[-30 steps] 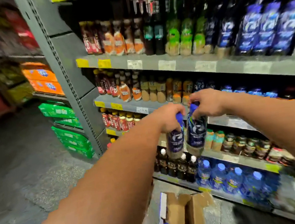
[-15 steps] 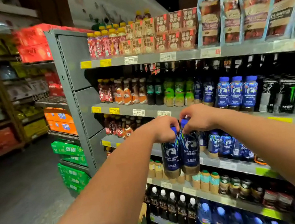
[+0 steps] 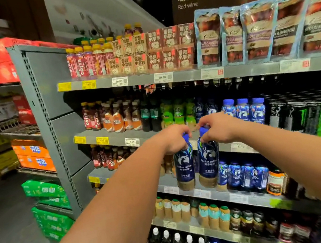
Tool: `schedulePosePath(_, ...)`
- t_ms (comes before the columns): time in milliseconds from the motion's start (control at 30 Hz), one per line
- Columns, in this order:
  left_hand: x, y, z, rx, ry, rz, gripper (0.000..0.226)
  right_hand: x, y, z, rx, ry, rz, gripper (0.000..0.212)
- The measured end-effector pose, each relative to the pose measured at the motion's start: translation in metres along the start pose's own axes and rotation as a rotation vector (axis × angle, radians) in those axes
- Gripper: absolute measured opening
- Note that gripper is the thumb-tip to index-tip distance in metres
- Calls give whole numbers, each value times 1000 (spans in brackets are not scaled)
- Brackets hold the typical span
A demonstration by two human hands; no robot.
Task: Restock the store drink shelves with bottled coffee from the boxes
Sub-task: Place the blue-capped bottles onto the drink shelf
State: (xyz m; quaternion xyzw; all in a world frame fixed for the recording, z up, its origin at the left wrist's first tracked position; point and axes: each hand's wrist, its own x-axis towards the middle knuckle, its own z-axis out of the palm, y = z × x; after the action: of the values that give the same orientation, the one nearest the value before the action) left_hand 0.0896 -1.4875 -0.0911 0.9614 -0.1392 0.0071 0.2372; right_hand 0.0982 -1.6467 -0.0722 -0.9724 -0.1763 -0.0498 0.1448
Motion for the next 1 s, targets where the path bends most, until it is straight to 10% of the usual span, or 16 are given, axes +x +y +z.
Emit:
schedulePosePath(533, 251, -40, -49, 59, -15, 353, 41, 189, 72, -16, -8, 352, 402, 50)
schedulePosePath(1000, 335, -62, -3, -102, -141, 419, 46, 244, 106, 18, -59, 235, 531, 47)
